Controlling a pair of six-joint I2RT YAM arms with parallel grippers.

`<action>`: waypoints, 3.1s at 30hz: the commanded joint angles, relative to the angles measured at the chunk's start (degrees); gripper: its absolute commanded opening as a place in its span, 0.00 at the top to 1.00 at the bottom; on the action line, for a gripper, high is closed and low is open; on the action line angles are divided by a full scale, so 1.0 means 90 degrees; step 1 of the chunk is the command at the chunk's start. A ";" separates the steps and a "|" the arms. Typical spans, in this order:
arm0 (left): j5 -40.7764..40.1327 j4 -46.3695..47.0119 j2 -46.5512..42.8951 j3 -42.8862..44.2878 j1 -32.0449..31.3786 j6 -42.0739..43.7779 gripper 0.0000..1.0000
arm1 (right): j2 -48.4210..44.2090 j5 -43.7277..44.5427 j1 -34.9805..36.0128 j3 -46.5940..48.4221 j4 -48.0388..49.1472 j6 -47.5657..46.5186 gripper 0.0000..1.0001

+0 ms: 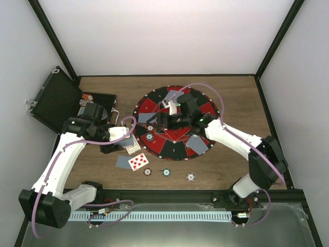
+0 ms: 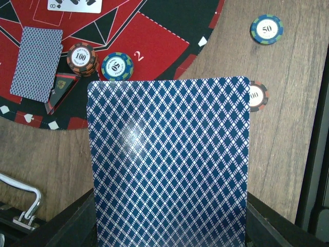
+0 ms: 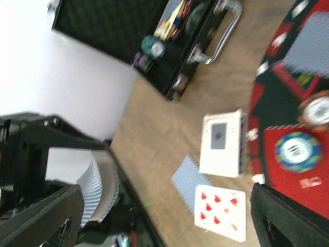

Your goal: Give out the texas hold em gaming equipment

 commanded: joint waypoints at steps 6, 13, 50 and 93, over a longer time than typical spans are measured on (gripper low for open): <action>0.0229 0.0019 -0.0009 0.0213 0.0033 0.0038 0.96 | 0.0804 -0.1287 0.0856 0.0323 0.0910 0.1128 0.14; 0.0218 0.0005 -0.0013 0.0201 0.0033 0.0034 0.96 | 0.1372 -0.1654 0.1152 0.0470 0.1704 0.1649 0.15; 0.0224 -0.0005 -0.0145 0.0118 0.0033 0.0077 0.96 | 0.2003 -0.1678 0.0981 0.0732 0.1185 0.1555 0.48; 0.0259 -0.0032 0.0037 0.0304 0.0023 0.0072 0.96 | 0.2192 -0.1826 0.0860 0.1026 0.0479 0.1148 0.43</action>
